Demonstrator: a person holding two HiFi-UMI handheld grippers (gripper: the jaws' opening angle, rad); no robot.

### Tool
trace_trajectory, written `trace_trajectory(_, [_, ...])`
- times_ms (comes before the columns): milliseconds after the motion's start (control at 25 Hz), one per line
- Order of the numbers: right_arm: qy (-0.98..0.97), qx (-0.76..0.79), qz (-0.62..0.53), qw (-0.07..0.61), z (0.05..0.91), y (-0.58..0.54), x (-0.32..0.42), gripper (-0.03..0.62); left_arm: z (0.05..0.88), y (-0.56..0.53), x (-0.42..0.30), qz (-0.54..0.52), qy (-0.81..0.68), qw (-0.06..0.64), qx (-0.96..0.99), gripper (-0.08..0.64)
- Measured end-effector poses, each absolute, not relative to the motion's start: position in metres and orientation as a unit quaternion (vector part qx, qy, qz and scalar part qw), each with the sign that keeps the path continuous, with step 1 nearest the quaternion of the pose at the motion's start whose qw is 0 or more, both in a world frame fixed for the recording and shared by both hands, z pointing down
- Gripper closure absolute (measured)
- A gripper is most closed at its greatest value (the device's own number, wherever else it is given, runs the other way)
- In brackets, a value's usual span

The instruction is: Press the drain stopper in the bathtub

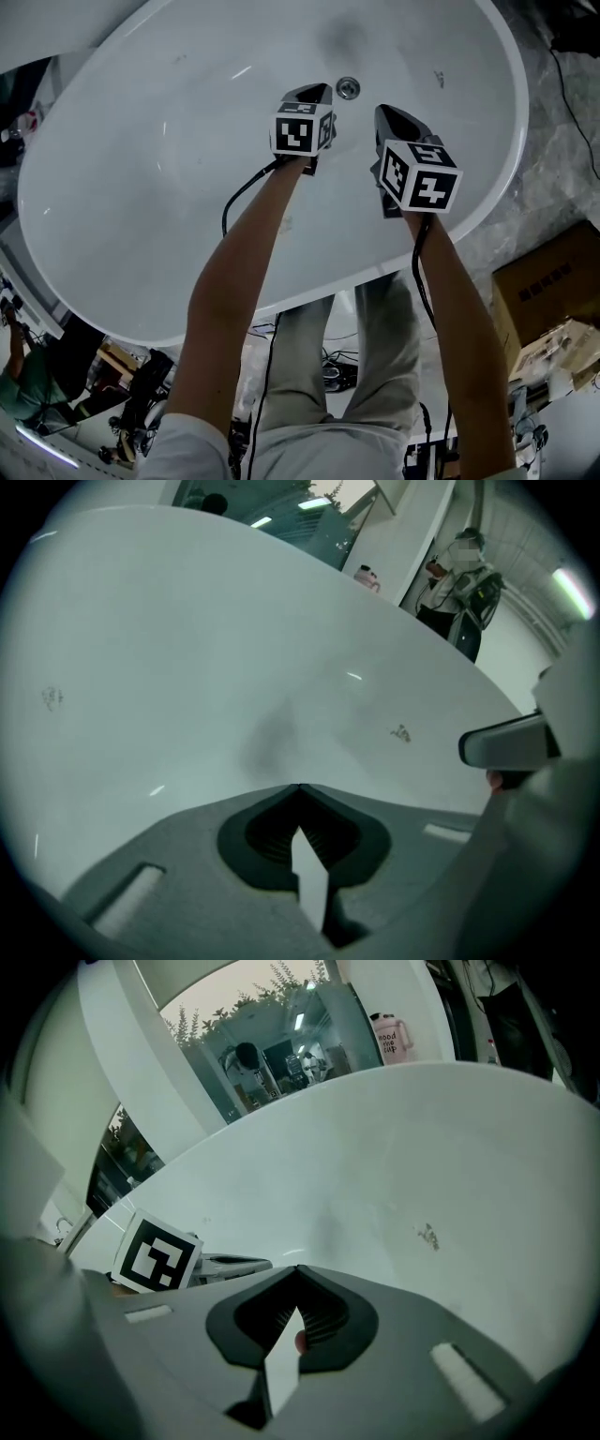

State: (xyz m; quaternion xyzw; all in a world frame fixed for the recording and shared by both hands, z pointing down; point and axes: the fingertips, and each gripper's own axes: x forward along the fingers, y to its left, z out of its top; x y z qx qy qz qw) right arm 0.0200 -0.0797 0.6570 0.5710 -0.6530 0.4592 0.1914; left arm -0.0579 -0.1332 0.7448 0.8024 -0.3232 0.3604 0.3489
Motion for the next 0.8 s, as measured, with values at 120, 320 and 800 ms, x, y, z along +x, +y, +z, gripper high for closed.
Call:
trace_trajectory(120, [-0.664,0.567,0.447,0.193,0.637,-0.076,0.017,0.586,0.720,-0.137,-0.060,0.353,-0.327,0.339,0.808,0.560])
trace_trajectory(320, [-0.673,0.566,0.434,0.195,0.601,-0.070,0.017,0.586,0.677,-0.139,-0.063,0.332,-0.339,0.344,0.810,0.560])
trace_trajectory(800, [-0.701,0.568,0.392,0.177,0.470,-0.064,0.028,0.586,0.539,-0.117,-0.076,0.308,-0.352,0.332,0.819,0.560])
